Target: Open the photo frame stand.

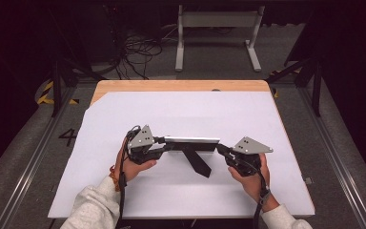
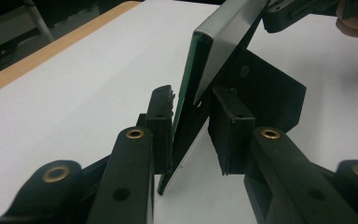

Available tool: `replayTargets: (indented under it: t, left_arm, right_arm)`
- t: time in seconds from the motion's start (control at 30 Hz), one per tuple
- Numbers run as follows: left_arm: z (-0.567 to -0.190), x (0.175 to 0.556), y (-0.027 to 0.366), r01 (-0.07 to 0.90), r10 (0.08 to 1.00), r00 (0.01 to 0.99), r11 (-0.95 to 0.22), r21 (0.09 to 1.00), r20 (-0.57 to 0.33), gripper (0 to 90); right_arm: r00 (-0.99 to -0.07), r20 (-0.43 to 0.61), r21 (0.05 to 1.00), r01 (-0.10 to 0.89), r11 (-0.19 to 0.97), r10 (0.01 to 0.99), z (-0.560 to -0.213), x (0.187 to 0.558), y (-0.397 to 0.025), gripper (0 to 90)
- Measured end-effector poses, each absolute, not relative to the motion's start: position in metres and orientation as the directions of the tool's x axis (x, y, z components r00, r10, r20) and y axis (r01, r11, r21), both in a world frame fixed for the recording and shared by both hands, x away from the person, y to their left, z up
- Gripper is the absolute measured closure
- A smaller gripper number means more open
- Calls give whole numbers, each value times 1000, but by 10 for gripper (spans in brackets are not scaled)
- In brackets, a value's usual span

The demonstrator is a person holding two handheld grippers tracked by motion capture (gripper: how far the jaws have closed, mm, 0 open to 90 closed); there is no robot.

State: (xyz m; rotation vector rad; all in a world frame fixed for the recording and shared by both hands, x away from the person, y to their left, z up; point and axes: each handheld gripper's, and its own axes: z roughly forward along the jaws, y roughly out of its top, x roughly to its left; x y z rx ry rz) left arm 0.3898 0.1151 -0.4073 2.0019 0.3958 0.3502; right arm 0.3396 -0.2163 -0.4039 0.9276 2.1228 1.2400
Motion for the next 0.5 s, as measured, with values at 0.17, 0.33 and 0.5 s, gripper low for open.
replayTargets:
  t: [0.17, 0.33, 0.5]
  left_arm:
    - [-407, 388, 115, 122, 419, 905, -429, 895, 77, 719]
    - [-407, 388, 115, 126, 424, 903, -425, 896, 75, 718]
    - [-407, 388, 115, 122, 424, 902, -431, 894, 81, 719]
  right_arm:
    - [-634, -82, 887, 305, 346, 769, -404, 342, -216, 881]
    - [-628, -127, 900, 252, 355, 768, -401, 332, -213, 900]
    - [-647, -141, 886, 255, 388, 749, -402, 330, -203, 900]
